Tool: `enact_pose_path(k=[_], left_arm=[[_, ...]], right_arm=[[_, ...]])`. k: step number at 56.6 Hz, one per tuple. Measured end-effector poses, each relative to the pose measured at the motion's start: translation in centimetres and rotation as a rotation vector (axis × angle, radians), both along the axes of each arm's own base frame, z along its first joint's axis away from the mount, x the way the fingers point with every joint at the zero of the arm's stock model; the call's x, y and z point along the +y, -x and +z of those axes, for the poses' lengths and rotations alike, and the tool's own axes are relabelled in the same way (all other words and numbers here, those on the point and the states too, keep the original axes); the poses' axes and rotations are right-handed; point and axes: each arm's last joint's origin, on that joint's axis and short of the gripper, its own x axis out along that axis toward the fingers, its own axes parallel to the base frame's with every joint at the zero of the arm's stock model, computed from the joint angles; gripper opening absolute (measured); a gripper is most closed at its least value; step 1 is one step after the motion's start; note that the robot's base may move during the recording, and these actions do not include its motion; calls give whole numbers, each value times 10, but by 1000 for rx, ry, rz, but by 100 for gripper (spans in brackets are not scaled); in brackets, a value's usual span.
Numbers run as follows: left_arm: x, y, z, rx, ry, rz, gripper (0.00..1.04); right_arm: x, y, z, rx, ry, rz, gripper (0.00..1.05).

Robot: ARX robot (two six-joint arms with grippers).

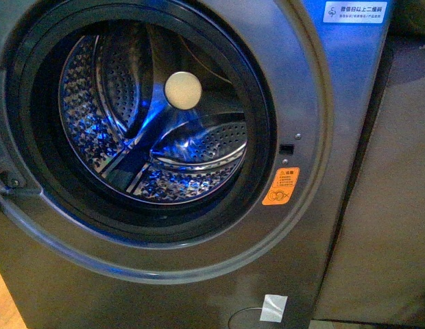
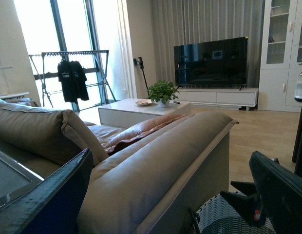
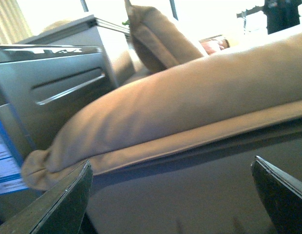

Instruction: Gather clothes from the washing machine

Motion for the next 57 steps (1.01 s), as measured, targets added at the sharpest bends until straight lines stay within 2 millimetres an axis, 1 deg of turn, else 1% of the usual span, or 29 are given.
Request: enact_pose_path(k=[3, 4, 7, 10, 11, 15, 16, 19, 20, 21, 22, 24, 25, 30, 31, 34, 35, 37, 41, 42, 45, 49, 50, 52, 53, 55, 57], left_arm=[[0, 0, 0, 0, 0, 0, 98], [0, 0, 0, 0, 0, 0, 98], [0, 0, 0, 0, 0, 0, 98], [0, 0, 0, 0, 0, 0, 98], [0, 0, 0, 0, 0, 0, 98], [0, 0, 0, 0, 0, 0, 98], [0, 0, 0, 0, 0, 0, 98], [0, 0, 0, 0, 0, 0, 98], [0, 0, 0, 0, 0, 0, 98], [0, 0, 0, 0, 0, 0, 98], [0, 0, 0, 0, 0, 0, 98], [0, 0, 0, 0, 0, 0, 98], [0, 0, 0, 0, 0, 0, 98], [0, 0, 0, -1, 1, 0, 98], [0, 0, 0, -2, 1, -2, 98], [0, 0, 1, -2, 1, -2, 98], [0, 0, 1, -2, 1, -2, 98], [1, 1, 1, -3, 2, -1, 98], [1, 0, 1, 6, 3, 11, 98], [-3, -1, 2, 51, -8, 34, 98], [-6, -4, 5, 99, -13, 72, 98], [-10, -9, 3, 148, -42, 110, 98], [-16, -15, 0, 177, -56, 126, 98], [-16, -15, 0, 177, -56, 126, 98], [-16, -15, 0, 177, -56, 126, 98], [-22, -24, -6, 207, -85, 154, 98], [-22, -28, -6, 215, -90, 169, 98]], right_arm=[[28, 1, -8, -50, 18, 19, 97], [33, 2, -10, -53, 20, 29, 97], [60, 4, -24, -87, 32, 39, 97], [87, 7, -45, -92, 38, 63, 97], [92, 7, -48, -91, 39, 68, 97], [124, 11, -83, -65, 26, 118, 97], [128, 12, -88, -59, 22, 126, 97], [148, 17, -115, -10, -11, 164, 97], [153, 19, -123, 6, -22, 174, 97], [156, 21, -127, 13, -26, 177, 97], [162, 24, -138, 32, -38, 185, 97], [168, 28, -149, 45, -47, 191, 97], [171, 27, -149, 38, -46, 195, 97], [177, 28, -145, -36, -29, 193, 97], [178, 27, -144, -26, -10, 160, 94], [176, 32, -149, 83, 71, 46, 84], [176, 33, -150, 99, 85, 31, 82], [173, 37, -153, 152, 134, -5, 75], [170, 42, -156, 205, 187, -23, 63], [169, 43, -156, 209, 190, -23, 61], [168, 46, -156, 217, 214, -15, 50], [164, 50, -156, 219, 230, -12, 33], [163, 50, -155, 217, 232, -1, 29], [159, 52, -155, 213, 235, 4, 22], [158, 52, -155, 213, 235, 1, 20], [155, 53, -154, 210, 236, -17, 13], [154, 55, -154, 210, 235, -27, 6]])
